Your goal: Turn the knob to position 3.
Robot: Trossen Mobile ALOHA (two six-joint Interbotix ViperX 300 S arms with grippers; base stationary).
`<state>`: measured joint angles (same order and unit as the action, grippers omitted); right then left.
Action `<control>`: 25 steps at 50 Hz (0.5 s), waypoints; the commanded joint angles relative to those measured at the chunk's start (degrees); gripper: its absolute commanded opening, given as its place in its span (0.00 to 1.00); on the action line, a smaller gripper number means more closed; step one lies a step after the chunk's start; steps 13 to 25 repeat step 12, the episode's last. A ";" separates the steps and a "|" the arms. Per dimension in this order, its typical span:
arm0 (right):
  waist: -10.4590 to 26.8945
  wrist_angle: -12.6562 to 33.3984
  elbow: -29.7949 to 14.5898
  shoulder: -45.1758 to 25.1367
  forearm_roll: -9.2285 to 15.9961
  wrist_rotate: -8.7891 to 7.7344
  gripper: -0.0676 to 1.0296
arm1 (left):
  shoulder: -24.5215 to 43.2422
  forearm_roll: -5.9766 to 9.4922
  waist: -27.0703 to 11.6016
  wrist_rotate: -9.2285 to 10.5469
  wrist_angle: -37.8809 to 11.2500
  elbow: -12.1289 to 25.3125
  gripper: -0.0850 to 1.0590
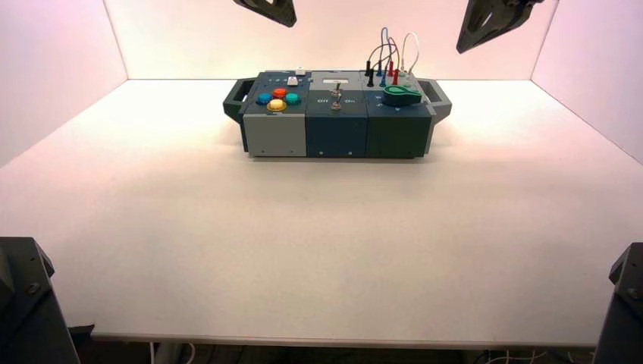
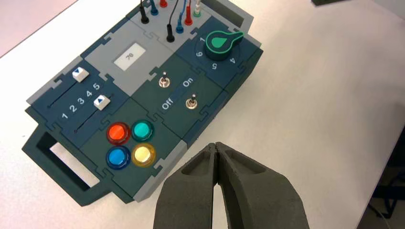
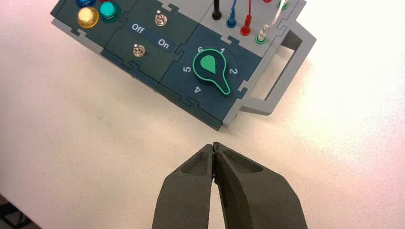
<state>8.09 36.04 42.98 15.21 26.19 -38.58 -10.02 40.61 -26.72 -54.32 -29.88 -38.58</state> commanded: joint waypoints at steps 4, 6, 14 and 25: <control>-0.09 -0.62 -0.88 0.09 0.35 0.26 0.04 | -0.70 0.26 0.35 0.00 0.70 0.53 0.05; -0.09 -0.70 -0.70 -0.09 0.35 0.26 0.04 | -0.70 0.26 0.35 0.09 0.70 0.53 0.05; -0.09 -0.79 -0.62 -0.18 0.26 0.26 0.04 | -0.70 0.18 0.35 0.00 0.79 0.53 0.05; -0.09 -0.79 -0.62 -0.18 0.26 0.26 0.04 | -0.70 0.18 0.35 0.00 0.79 0.53 0.05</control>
